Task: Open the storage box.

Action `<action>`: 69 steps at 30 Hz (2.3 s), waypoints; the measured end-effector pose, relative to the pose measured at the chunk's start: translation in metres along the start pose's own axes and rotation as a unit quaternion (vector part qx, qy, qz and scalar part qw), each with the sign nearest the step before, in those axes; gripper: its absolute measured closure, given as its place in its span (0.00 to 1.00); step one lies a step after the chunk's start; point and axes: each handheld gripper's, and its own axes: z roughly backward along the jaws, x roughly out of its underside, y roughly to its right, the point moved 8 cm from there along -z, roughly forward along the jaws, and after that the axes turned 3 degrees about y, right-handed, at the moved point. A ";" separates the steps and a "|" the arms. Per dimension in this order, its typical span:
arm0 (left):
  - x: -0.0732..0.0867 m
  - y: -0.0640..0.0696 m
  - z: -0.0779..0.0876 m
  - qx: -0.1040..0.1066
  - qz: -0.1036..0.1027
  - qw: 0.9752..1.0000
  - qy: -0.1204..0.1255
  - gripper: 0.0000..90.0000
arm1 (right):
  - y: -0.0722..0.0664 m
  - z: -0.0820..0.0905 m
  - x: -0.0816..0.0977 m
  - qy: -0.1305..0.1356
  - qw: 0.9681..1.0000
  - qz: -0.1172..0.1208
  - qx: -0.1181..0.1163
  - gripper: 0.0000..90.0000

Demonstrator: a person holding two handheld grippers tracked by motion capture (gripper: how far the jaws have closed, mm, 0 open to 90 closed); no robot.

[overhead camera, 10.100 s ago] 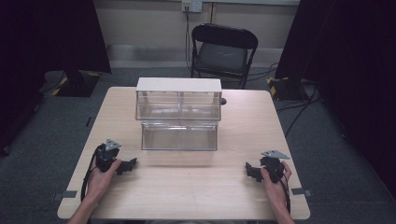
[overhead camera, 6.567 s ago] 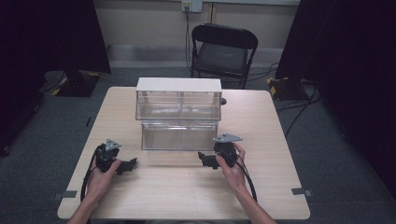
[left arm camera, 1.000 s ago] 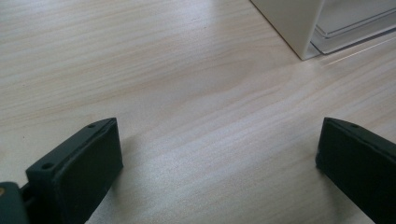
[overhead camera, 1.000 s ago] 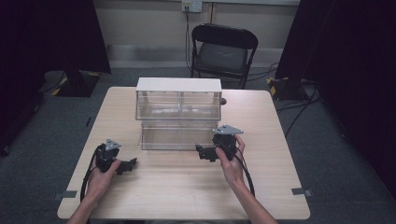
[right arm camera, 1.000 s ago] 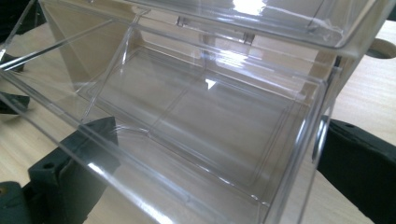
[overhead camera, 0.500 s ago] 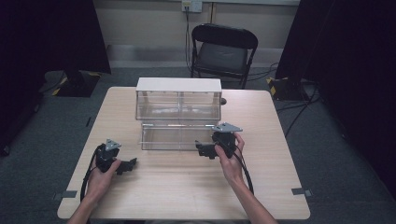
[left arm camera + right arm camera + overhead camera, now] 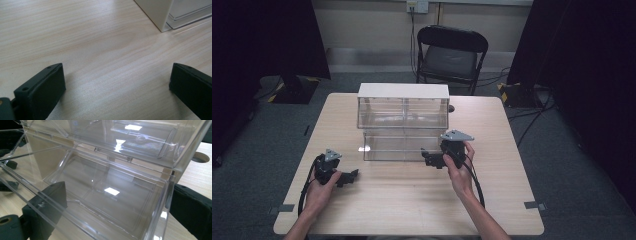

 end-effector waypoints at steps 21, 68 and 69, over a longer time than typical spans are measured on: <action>0.000 0.000 0.000 0.000 0.001 1.000 0.001 0.00 | 0.005 -0.004 -0.004 -0.006 1.000 -0.022 0.017 0.07; 0.000 0.000 0.000 0.000 0.001 1.000 0.000 0.00 | 0.008 0.008 -0.015 0.012 0.999 -0.040 0.034 0.22; 0.000 0.000 0.000 0.000 0.001 1.000 0.000 0.00 | 0.008 0.007 -0.016 0.011 0.999 -0.040 0.034 0.22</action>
